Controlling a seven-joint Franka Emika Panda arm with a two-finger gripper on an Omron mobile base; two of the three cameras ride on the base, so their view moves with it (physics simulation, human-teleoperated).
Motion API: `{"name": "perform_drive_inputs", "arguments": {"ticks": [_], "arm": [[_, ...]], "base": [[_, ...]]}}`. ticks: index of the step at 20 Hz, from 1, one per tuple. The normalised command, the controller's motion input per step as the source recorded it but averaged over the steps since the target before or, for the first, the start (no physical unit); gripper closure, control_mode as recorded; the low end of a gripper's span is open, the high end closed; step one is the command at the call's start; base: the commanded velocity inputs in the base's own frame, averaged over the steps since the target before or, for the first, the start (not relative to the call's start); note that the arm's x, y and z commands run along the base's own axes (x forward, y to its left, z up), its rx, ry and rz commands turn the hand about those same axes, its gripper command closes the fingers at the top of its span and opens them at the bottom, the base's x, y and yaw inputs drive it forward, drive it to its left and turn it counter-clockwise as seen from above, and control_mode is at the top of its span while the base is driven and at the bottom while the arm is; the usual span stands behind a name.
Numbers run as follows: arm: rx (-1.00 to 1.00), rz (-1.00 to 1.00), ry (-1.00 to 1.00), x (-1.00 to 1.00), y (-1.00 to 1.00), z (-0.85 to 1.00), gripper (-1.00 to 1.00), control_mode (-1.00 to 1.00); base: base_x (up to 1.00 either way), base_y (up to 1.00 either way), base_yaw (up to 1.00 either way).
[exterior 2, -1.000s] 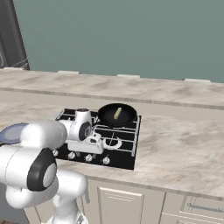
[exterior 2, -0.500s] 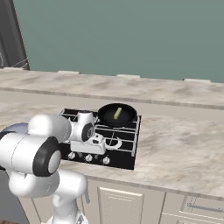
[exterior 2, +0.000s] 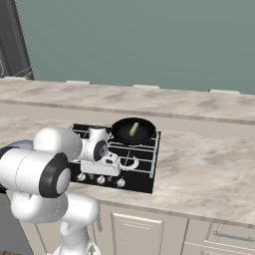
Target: Pick up the butter stick and place it in the pan. Then turn on the burner for the pan.
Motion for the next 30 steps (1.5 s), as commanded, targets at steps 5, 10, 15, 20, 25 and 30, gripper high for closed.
{"name": "perform_drive_inputs", "arguments": {"ticks": [5,10,15,20,25,30], "arm": [[0.0,0.0,0.0,-0.1,0.0,-0.08,-1.0,-1.0],[0.0,0.0,-0.02,-0.27,0.0,-0.02,-1.0,-1.0],[0.0,0.0,0.0,-0.15,0.0,-0.03,-1.0,-1.0],[0.0,0.0,0.0,0.0,0.0,-0.12,-1.0,-1.0],[0.0,0.0,0.0,0.09,0.0,-0.17,-1.0,-1.0],[0.0,0.0,0.0,0.11,0.0,-0.19,1.0,-1.0]], "base": [[0.0,0.0,0.0],[0.0,0.0,0.0],[0.0,0.0,0.0],[0.0,0.0,0.0],[0.0,0.0,0.0],[0.0,0.0,0.0]]}}
